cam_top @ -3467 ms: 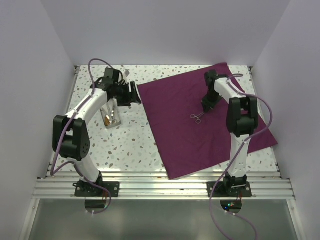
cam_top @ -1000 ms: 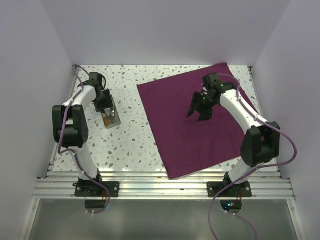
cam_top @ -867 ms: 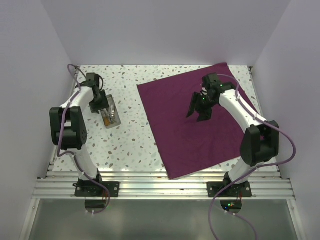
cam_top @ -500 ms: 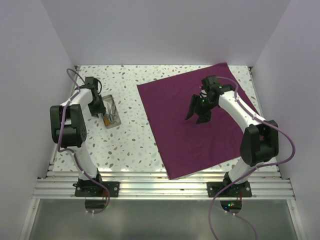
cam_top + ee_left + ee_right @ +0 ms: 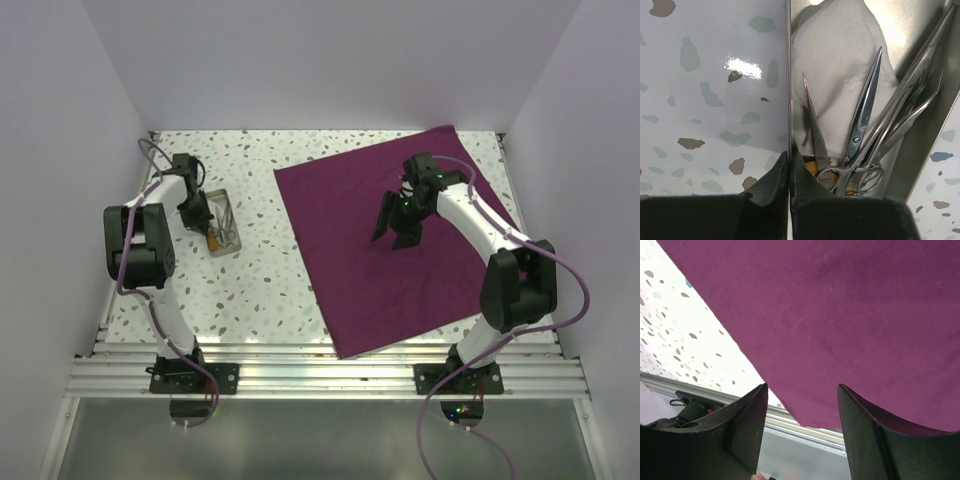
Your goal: Prepare the surgical pack
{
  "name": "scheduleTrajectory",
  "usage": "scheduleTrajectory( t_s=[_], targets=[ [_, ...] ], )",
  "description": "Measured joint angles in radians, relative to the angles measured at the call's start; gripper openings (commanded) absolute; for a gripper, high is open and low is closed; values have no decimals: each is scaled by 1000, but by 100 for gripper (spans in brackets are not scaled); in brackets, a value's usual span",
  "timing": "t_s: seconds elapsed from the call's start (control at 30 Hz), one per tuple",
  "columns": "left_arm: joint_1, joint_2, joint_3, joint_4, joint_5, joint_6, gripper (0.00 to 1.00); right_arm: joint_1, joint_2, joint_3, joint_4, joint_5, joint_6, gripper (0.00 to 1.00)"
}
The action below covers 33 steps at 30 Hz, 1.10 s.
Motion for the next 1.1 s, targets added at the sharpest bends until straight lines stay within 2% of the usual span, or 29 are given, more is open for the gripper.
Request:
scheduleTrajectory(
  t_s=[0.27, 0.37, 0.57, 0.67, 0.83, 0.97, 1.1],
  targets=[
    [-43, -84, 14, -69, 31, -2, 0, 0, 4, -3, 6, 0, -3, 61],
    [-127, -130, 34, -83, 49, -13, 0, 0, 18, -3, 6, 1, -8, 61],
    [-386, -140, 118, -85, 113, -81, 0, -10, 25, -3, 6, 11, -16, 61],
    [-515, -79, 208, -95, 136, -111, 0, -36, 23, -20, 9, 22, -20, 60],
    [-674, 122, 414, -100, 161, -140, 0, -124, -18, -96, 15, 31, -37, 60],
    [-746, 285, 554, -116, 181, -152, 0, -194, -60, -142, 14, 47, -57, 60],
    [-786, 401, 636, -134, 190, -158, 0, -201, -72, -165, 39, 52, -66, 60]
  ],
)
